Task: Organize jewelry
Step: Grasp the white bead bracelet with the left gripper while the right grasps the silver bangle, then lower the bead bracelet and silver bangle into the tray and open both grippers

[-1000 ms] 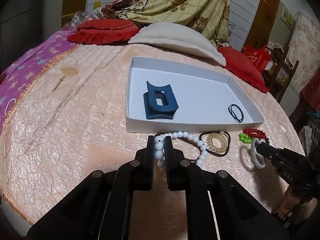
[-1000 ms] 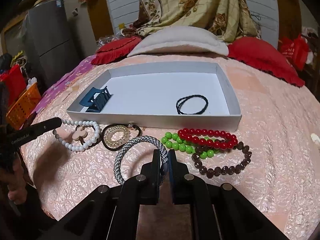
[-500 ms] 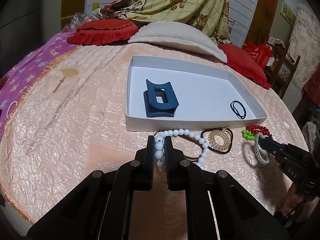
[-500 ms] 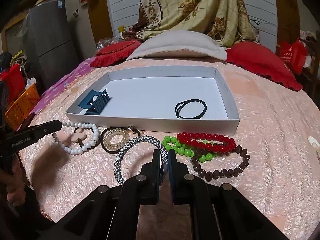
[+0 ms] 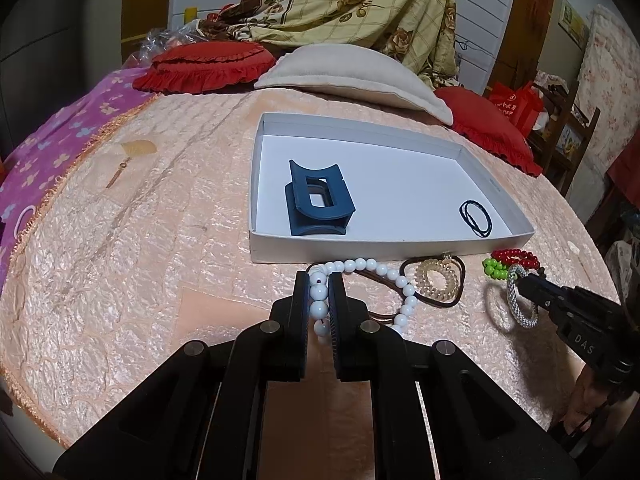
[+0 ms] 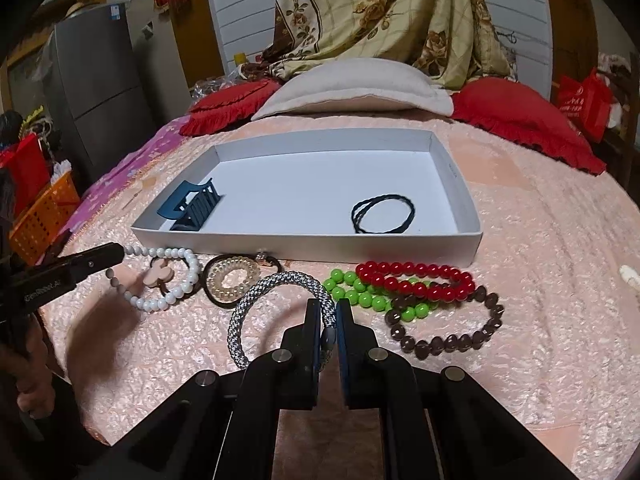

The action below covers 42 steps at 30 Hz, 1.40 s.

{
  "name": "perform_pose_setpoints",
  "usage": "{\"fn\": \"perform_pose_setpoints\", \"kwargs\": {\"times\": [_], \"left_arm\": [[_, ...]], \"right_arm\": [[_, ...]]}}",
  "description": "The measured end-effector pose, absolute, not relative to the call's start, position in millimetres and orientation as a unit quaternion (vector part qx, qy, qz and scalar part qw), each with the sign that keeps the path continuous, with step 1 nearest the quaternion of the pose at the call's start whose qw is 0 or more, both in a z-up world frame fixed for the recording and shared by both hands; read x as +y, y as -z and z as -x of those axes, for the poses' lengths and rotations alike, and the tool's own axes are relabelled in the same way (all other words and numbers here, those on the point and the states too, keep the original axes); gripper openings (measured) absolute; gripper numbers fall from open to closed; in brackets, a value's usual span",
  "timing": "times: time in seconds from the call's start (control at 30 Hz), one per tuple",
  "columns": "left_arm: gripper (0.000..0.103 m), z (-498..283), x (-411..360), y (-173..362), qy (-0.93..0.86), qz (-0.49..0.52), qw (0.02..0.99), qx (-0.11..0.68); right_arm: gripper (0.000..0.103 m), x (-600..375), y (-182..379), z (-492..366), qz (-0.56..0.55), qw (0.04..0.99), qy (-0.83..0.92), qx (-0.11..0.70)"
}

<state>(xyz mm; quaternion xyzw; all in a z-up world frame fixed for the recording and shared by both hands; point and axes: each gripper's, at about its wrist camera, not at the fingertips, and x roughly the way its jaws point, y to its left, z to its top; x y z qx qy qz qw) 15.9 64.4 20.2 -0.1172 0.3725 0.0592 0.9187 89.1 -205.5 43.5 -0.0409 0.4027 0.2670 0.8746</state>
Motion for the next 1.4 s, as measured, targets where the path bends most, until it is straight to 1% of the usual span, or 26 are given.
{"fn": "perform_pose_setpoints", "kwargs": {"times": [1.07, 1.17, 1.4], "left_arm": [[0.008, -16.9, 55.5, -20.2, -0.060, 0.099, 0.919, 0.377], [0.008, -15.5, 52.4, -29.3, -0.051, 0.097, 0.923, 0.368], [0.008, -27.3, 39.7, -70.1, -0.021, 0.103, 0.936, 0.337]], "right_arm": [[0.007, -207.4, -50.2, -87.7, 0.038, 0.881, -0.261, 0.394], [0.007, -209.9, -58.6, -86.3, 0.030, 0.883, -0.263, 0.387], [0.007, -216.1, -82.0, -88.8, 0.014, 0.892, -0.257, 0.372]]}}
